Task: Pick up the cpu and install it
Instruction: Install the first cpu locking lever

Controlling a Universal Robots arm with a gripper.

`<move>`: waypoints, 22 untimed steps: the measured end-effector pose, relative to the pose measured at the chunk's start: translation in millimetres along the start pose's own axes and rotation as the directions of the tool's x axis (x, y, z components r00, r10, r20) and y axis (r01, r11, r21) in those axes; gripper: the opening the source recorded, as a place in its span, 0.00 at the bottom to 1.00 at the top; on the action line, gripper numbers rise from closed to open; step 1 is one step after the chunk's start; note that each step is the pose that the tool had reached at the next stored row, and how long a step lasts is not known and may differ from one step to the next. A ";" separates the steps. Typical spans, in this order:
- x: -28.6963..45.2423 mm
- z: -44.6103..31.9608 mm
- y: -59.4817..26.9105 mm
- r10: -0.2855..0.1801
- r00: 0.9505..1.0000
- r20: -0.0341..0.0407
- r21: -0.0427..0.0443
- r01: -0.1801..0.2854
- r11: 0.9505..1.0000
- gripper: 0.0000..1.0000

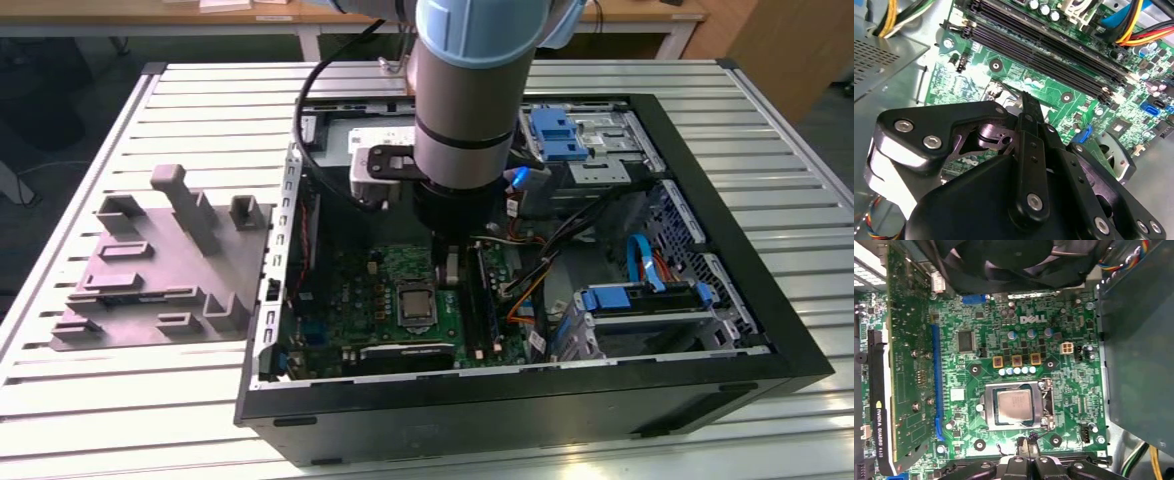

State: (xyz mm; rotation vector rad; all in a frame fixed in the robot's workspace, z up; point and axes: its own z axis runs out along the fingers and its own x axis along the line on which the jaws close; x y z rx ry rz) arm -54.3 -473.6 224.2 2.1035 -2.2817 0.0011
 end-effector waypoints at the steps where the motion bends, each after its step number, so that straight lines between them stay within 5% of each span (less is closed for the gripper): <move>1: 1.2 0.3 -0.1 -0.002 1.000 0.000 0.000 0.002 1.000 0.11; 6: 5.5 1.2 -0.3 -0.013 1.000 -0.003 0.001 0.013 1.000 0.11; 12: 8.6 2.4 -0.5 -0.022 1.000 -0.020 0.002 0.022 1.000 0.11; 22: 11.0 9.6 -0.9 -0.051 0.998 -0.031 0.003 0.051 0.999 0.11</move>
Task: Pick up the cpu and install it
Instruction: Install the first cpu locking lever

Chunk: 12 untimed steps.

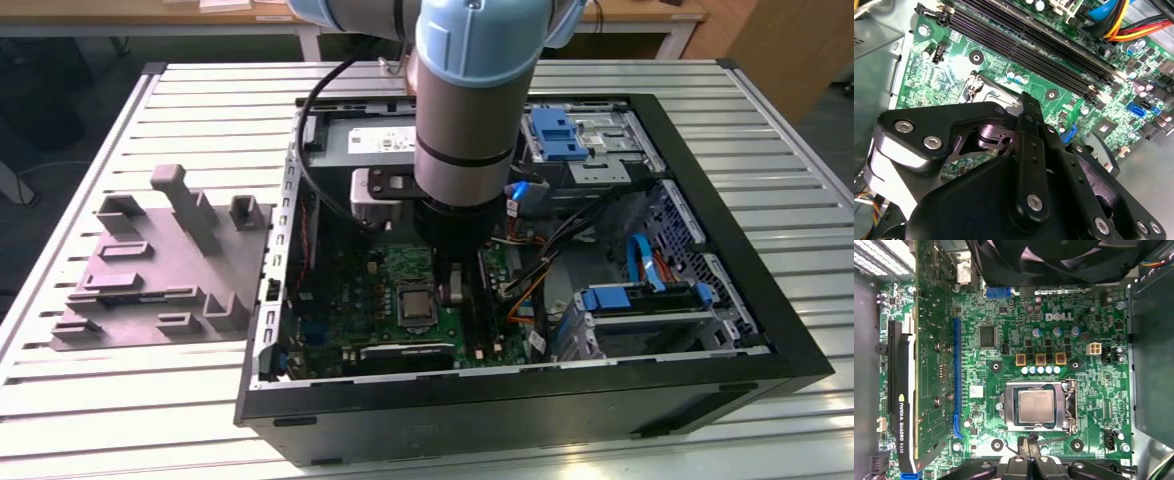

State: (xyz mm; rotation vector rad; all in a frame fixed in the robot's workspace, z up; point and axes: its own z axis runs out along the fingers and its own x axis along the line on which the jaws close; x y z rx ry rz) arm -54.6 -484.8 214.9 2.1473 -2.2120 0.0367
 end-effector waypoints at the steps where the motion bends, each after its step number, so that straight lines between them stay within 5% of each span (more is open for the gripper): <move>1: 0.1 1.6 0.0 -0.003 1.000 0.000 0.000 0.003 1.000 0.11; 12: 2.3 12.0 -0.4 -0.040 0.999 -0.006 0.002 0.040 0.999 0.11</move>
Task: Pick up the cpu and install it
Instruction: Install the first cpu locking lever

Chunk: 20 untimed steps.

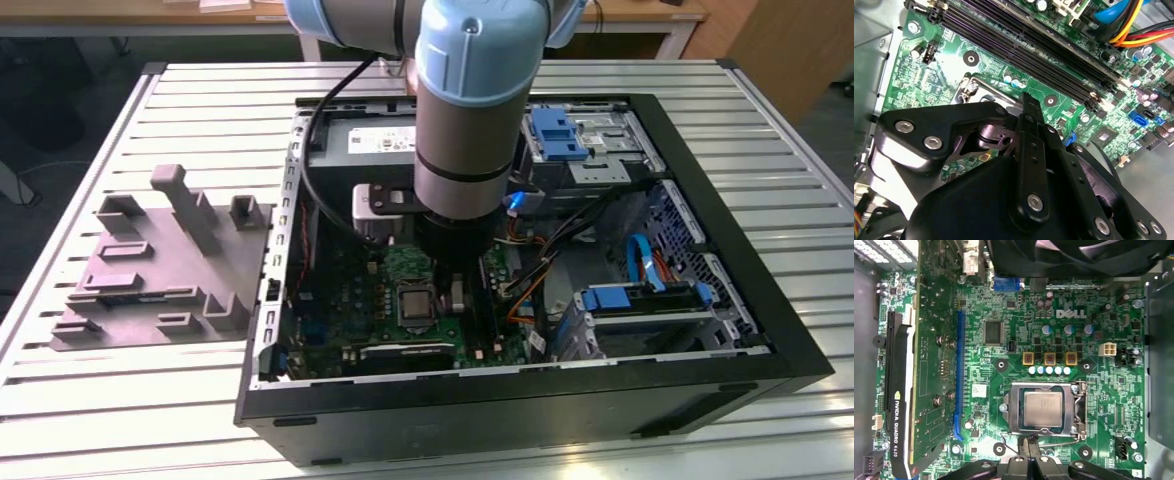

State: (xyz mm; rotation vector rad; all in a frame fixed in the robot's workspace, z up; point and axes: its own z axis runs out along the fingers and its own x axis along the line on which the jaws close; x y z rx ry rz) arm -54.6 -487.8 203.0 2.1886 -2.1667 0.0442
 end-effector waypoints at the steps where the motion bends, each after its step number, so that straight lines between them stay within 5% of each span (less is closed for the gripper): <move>1: 0.2 0.5 0.0 -0.006 1.000 0.000 0.000 0.006 1.000 0.11; 20: 2.2 8.9 0.2 -0.023 1.000 -0.003 0.001 0.023 1.000 0.11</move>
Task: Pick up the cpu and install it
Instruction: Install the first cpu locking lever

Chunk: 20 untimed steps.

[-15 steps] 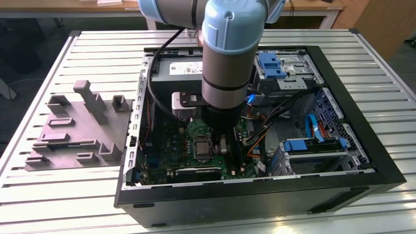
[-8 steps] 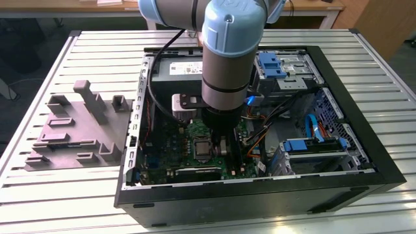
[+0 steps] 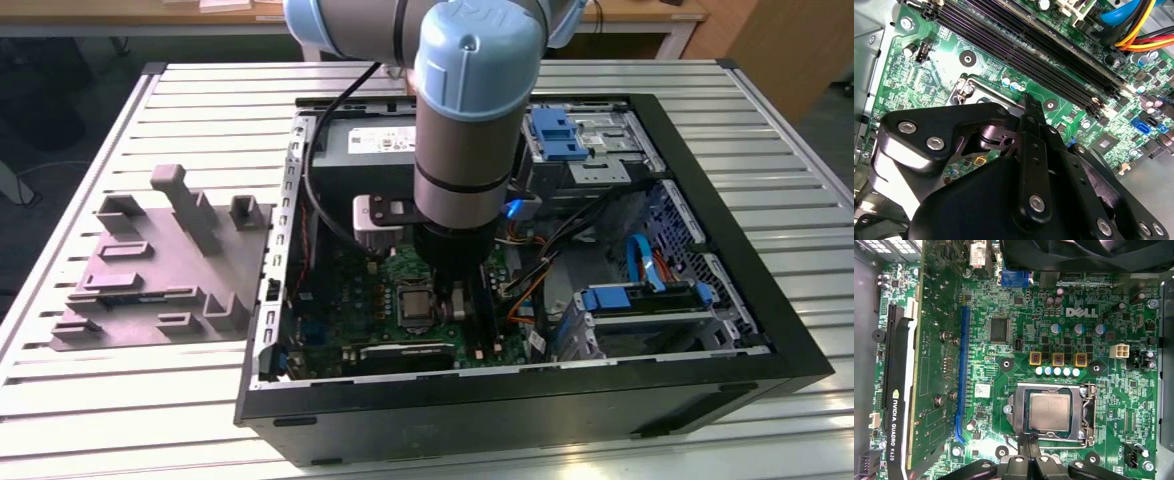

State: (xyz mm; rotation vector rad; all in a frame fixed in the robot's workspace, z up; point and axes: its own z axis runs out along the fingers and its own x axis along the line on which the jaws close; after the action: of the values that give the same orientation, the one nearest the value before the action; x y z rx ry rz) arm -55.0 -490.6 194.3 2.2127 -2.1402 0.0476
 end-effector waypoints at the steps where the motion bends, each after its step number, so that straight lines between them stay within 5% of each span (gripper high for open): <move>1: 0.0 0.3 0.0 0.000 1.000 0.000 0.000 0.000 1.000 0.11; 20: -0.3 4.8 -0.2 0.000 1.000 -0.001 0.000 0.000 1.000 0.11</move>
State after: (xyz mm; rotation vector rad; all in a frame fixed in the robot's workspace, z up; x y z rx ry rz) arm -55.0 -490.7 189.4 2.2120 -2.1396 0.0486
